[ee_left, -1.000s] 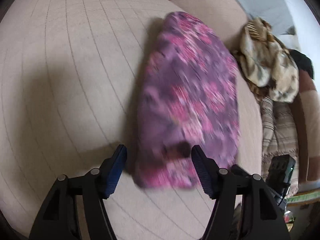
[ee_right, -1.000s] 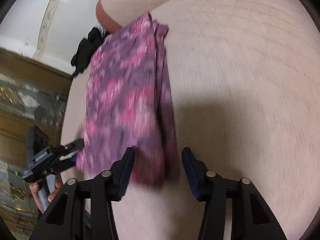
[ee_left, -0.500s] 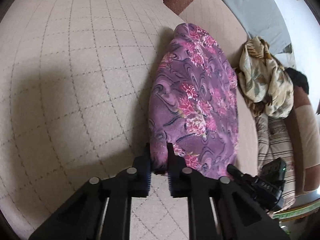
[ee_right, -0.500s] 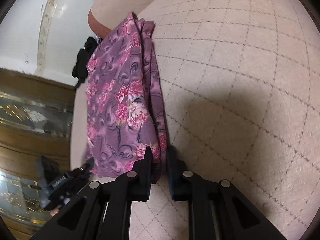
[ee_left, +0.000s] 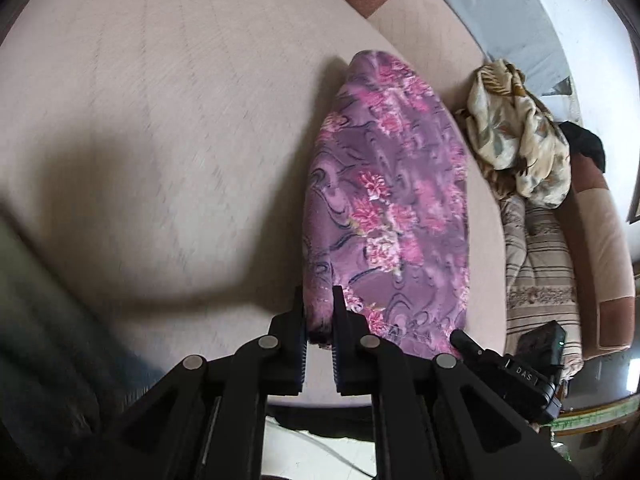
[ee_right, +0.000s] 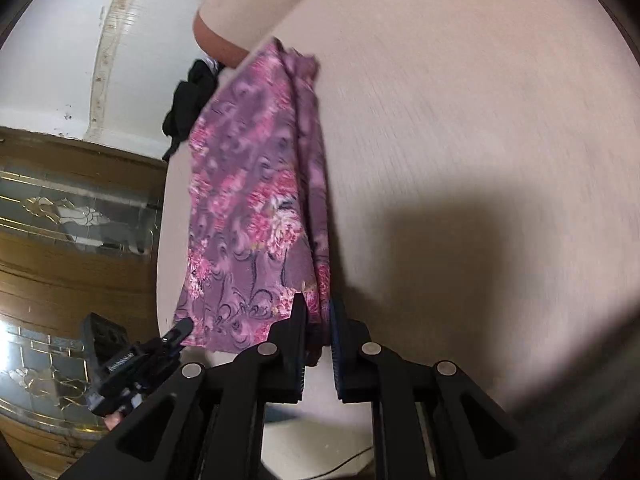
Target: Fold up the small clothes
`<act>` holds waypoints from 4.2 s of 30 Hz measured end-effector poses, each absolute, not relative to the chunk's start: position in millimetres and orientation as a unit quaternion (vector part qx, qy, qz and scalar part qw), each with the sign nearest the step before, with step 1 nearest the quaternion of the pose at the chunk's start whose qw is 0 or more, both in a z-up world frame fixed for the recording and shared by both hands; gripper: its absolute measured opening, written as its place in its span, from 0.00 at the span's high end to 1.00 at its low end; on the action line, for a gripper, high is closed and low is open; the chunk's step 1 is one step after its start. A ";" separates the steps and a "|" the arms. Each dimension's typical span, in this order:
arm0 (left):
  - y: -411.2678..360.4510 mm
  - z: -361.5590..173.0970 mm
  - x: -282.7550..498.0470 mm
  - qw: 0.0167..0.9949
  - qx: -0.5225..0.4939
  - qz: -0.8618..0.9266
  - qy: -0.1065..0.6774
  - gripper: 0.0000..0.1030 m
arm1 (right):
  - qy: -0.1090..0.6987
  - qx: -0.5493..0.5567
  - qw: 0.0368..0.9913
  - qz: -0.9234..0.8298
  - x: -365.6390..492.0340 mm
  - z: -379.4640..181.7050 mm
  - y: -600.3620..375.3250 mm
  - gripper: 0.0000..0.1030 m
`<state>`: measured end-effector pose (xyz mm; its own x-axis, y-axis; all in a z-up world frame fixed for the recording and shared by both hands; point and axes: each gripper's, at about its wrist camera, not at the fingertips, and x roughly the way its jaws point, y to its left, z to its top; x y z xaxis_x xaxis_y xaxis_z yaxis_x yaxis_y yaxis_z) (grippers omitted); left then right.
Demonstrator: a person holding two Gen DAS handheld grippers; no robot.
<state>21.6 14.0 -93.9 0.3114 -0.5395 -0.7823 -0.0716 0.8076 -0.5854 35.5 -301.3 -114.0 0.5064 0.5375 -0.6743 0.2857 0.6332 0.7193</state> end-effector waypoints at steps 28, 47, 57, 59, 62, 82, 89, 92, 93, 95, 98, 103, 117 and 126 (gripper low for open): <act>3.0 -27.4 98.5 0.833 -0.131 -0.150 0.517 0.25 | 0.459 0.312 0.827 0.087 74.1 -40.4 -297.0 0.23; 0.1 -88.3 133.6 0.796 -0.180 -0.117 0.566 0.68 | 0.492 0.360 0.787 0.088 131.8 -108.8 -317.4 0.76; -7.9 -31.5 201.9 0.807 -0.194 -0.127 0.543 0.23 | 0.454 0.333 0.815 0.138 164.8 -39.2 -321.1 0.29; -11.2 -36.7 233.3 0.803 -0.201 -0.123 0.547 0.23 | 0.450 0.344 0.811 0.146 191.9 -34.9 -327.2 0.29; -18.1 -63.4 286.5 0.779 -0.226 -0.125 0.572 0.23 | 0.448 0.369 0.799 0.156 237.6 -42.2 -339.8 0.29; -5.0 -109.1 296.0 0.716 -0.376 -0.169 0.563 0.87 | 0.476 0.388 0.782 0.111 290.8 -102.8 -358.1 0.97; -5.3 -91.3 292.7 0.744 -0.348 -0.155 0.549 0.81 | 0.468 0.379 0.790 0.117 287.9 -96.6 -354.3 0.83; -1.0 -72.4 288.2 0.763 -0.338 -0.150 0.530 0.62 | 0.432 0.392 0.802 0.126 282.9 -78.1 -365.4 0.58; 2.3 -69.5 287.7 0.768 -0.327 -0.150 0.529 0.60 | 0.421 0.396 0.805 0.132 283.4 -71.7 -367.3 0.58; -4.7 -71.9 289.9 0.766 -0.305 -0.169 0.540 0.60 | 0.425 0.391 0.804 0.142 291.3 -67.3 -363.2 0.58; -29.3 -91.8 291.5 0.764 -0.272 -0.165 0.562 0.62 | 0.448 0.370 0.803 0.132 304.5 -78.9 -351.0 0.78; -22.6 -106.6 296.8 0.764 -0.299 -0.147 0.552 0.71 | 0.455 0.358 0.810 0.095 299.9 -80.4 -356.5 0.99; -6.6 -70.8 283.1 0.768 -0.301 -0.146 0.546 0.50 | 0.449 0.345 0.818 0.105 287.1 -71.3 -356.2 0.86; -53.6 -96.7 288.8 0.778 -0.209 -0.150 0.573 0.43 | 0.448 0.280 0.840 0.126 287.7 -55.7 -324.7 0.61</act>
